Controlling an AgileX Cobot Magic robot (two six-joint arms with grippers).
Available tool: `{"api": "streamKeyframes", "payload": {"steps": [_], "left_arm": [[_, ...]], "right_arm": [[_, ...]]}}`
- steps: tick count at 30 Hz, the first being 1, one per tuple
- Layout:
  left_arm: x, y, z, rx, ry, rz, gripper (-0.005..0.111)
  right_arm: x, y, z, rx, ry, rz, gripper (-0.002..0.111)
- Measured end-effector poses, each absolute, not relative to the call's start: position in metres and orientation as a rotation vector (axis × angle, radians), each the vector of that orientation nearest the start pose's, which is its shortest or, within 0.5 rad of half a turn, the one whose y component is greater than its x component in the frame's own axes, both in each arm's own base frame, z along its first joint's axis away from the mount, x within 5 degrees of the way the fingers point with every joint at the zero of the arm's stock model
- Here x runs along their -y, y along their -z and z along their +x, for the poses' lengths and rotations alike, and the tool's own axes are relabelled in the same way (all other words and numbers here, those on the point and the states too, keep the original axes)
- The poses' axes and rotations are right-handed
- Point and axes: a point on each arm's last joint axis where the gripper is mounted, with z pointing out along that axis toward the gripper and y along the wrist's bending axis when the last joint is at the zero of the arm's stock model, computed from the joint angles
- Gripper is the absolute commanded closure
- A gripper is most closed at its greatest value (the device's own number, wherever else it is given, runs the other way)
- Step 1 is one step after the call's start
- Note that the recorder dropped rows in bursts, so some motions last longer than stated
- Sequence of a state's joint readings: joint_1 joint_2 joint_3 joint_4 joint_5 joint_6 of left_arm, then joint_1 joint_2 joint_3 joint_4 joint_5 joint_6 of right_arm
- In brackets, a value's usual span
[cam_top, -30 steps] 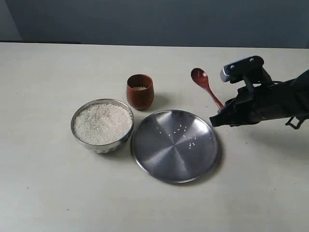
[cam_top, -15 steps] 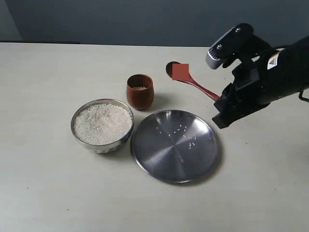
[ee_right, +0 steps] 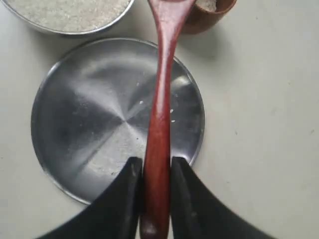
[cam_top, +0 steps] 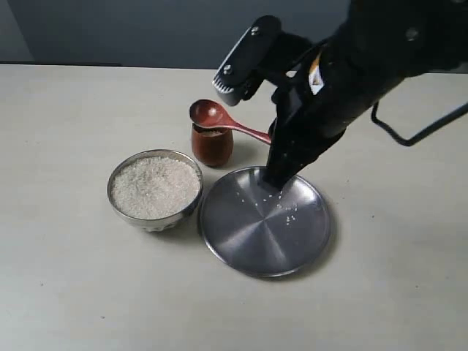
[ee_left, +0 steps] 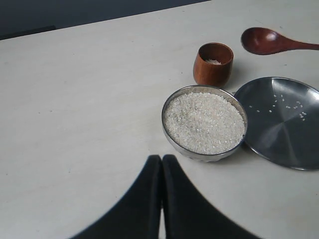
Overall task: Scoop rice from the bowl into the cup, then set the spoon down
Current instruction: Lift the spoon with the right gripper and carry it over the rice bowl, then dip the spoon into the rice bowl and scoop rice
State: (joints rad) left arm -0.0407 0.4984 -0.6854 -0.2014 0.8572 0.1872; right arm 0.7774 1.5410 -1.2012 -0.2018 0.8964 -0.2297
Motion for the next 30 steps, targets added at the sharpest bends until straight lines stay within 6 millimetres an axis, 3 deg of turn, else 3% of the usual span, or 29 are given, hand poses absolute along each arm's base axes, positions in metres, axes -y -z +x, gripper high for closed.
{"api": "streamKeyframes", "payload": {"steps": [7,11,17,30], "left_arm": [[0.017,-0.332,0.081,-2.132,0.155,0.19,0.106],[0.017,-0.332,0.081,-2.132,0.155,0.19,0.106],[0.017,-0.332,0.081,-2.132,0.155,0.19,0.106],[0.017,-0.332,0.081,-2.132,0.155,0.19,0.106]], "right_arm": [[-0.258,-0.269,0.232,-2.206,0.354,-1.556,0.109],[-0.274,-0.261,0.235,-2.159,0.571,-1.608,0.109],[-0.3,-0.243,0.233,-2.079,0.714,-1.68,0.109],[-0.323,-0.203,0.235,-2.0,0.95,-1.744,0.109]]}}
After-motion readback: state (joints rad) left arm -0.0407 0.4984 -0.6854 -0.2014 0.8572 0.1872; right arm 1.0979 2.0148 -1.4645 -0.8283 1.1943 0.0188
